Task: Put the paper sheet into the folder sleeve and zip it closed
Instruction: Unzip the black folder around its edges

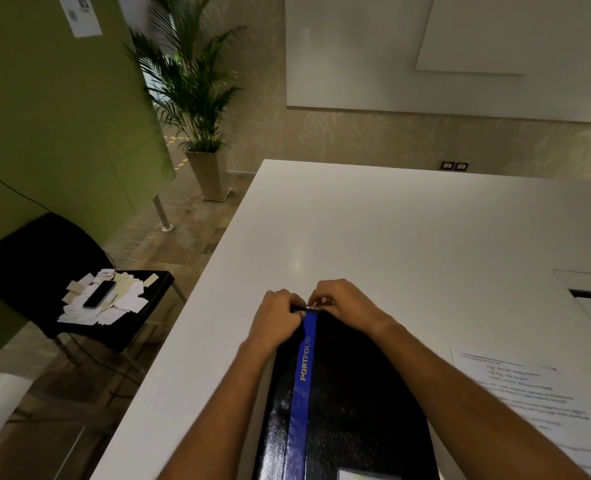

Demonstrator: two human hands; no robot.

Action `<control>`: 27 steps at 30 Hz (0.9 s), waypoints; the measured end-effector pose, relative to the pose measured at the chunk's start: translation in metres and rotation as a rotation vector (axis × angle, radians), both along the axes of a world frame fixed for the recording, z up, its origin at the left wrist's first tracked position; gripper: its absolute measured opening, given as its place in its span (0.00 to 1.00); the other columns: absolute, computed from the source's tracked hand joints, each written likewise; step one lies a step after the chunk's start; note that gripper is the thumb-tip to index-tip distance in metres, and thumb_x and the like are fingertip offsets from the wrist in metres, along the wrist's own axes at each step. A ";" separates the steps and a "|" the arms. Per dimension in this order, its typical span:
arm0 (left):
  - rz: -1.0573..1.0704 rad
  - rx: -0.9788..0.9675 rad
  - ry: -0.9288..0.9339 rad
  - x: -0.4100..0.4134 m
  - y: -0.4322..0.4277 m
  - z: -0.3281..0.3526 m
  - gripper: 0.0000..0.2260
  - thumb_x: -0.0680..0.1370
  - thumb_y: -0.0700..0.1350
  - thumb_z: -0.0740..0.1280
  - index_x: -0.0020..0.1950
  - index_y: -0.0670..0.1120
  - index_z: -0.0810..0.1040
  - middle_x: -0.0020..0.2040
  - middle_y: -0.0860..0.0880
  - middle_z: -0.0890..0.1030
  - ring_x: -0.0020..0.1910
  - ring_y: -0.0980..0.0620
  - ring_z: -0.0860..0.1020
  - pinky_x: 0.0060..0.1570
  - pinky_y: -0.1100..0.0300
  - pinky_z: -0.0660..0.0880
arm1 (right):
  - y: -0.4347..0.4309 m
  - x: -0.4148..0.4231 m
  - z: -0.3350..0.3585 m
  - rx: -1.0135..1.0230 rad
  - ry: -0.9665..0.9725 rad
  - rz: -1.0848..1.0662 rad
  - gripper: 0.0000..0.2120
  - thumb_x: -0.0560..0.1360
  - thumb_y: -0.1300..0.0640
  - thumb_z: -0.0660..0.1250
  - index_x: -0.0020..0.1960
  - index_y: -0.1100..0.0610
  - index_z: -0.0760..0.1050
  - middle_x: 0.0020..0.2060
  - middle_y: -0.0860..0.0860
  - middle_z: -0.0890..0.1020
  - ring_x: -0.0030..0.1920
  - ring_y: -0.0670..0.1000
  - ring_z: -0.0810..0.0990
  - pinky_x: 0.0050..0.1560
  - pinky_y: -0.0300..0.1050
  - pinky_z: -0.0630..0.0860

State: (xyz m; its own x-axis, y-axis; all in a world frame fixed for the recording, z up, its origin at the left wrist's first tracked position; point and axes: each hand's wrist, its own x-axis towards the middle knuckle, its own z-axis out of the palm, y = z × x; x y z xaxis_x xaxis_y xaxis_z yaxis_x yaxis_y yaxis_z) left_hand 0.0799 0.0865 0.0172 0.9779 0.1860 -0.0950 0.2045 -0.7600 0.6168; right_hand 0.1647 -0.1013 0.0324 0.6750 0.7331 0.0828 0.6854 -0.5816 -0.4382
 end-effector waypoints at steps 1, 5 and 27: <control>-0.032 -0.029 0.024 0.006 0.006 0.002 0.10 0.79 0.42 0.74 0.60 0.47 0.90 0.55 0.50 0.86 0.60 0.48 0.82 0.55 0.64 0.76 | 0.001 0.002 0.000 -0.032 -0.036 0.024 0.06 0.83 0.58 0.73 0.58 0.55 0.88 0.54 0.51 0.88 0.55 0.53 0.85 0.57 0.50 0.82; -0.060 -0.096 0.070 0.021 0.016 0.005 0.03 0.77 0.41 0.79 0.48 0.48 0.87 0.48 0.53 0.83 0.51 0.52 0.83 0.42 0.69 0.72 | 0.005 0.004 0.001 -0.152 -0.199 0.111 0.05 0.83 0.52 0.73 0.53 0.53 0.86 0.53 0.50 0.85 0.50 0.53 0.85 0.51 0.51 0.83; -0.145 -0.327 0.325 0.025 0.017 0.026 0.06 0.84 0.41 0.72 0.59 0.40 0.85 0.51 0.48 0.86 0.53 0.51 0.82 0.52 0.56 0.78 | -0.013 0.004 0.010 -0.163 -0.205 0.187 0.06 0.83 0.60 0.72 0.52 0.56 0.88 0.49 0.51 0.87 0.49 0.55 0.85 0.49 0.51 0.80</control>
State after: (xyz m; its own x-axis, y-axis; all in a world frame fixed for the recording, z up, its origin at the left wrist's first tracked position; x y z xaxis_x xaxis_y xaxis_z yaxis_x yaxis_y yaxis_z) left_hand 0.1051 0.1031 0.0430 0.9015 -0.0410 -0.4309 0.3326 -0.5716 0.7501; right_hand 0.1688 -0.1140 0.0424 0.5085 0.8579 0.0742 0.8515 -0.4882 -0.1912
